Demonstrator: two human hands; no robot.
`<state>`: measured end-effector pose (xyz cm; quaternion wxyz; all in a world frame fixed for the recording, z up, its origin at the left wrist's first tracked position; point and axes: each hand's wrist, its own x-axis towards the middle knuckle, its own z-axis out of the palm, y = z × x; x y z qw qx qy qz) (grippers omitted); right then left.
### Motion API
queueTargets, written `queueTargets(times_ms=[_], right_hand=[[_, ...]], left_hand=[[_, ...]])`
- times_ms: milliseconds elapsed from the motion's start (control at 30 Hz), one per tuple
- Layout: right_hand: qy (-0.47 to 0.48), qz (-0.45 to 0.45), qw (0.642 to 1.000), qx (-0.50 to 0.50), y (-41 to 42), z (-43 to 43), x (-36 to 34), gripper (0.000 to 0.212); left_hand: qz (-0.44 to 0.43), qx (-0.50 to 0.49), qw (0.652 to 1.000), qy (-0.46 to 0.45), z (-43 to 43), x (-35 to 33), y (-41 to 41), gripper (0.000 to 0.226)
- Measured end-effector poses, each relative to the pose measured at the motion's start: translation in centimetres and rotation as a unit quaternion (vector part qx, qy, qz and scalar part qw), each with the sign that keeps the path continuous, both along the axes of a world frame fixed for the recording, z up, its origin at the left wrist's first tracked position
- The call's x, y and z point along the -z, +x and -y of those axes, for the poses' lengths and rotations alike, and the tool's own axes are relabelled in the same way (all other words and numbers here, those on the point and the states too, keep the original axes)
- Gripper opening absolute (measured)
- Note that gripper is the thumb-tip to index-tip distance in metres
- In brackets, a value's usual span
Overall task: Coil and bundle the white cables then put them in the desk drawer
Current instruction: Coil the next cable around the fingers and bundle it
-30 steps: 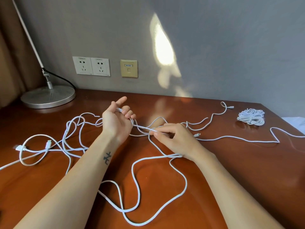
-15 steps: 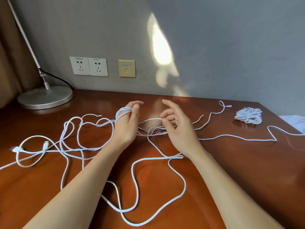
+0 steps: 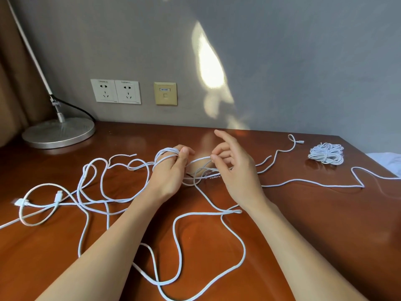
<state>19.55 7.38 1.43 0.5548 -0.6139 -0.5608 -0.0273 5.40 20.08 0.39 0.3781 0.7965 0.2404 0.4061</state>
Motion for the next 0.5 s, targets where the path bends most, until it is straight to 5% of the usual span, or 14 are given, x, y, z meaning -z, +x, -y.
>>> queueTargets(times_ms=[300, 433, 500], right_hand=[[-0.115, 0.025, 0.993, 0.017, 0.4, 0.2, 0.5, 0.021], [-0.165, 0.041, 0.985, 0.027, 0.6, 0.2, 0.9, 0.01], [-0.162, 0.023, 0.986, 0.029, 0.5, 0.4, 0.8, 0.011]], left_hand=[[0.058, 0.031, 0.994, -0.085, 0.7, -1.2, 0.0, 0.038], [0.103, 0.041, 0.975, -0.192, -0.3, -1.5, 0.3, 0.02], [0.078, 0.044, 0.983, -0.158, 0.1, -1.4, 0.0, 0.01]])
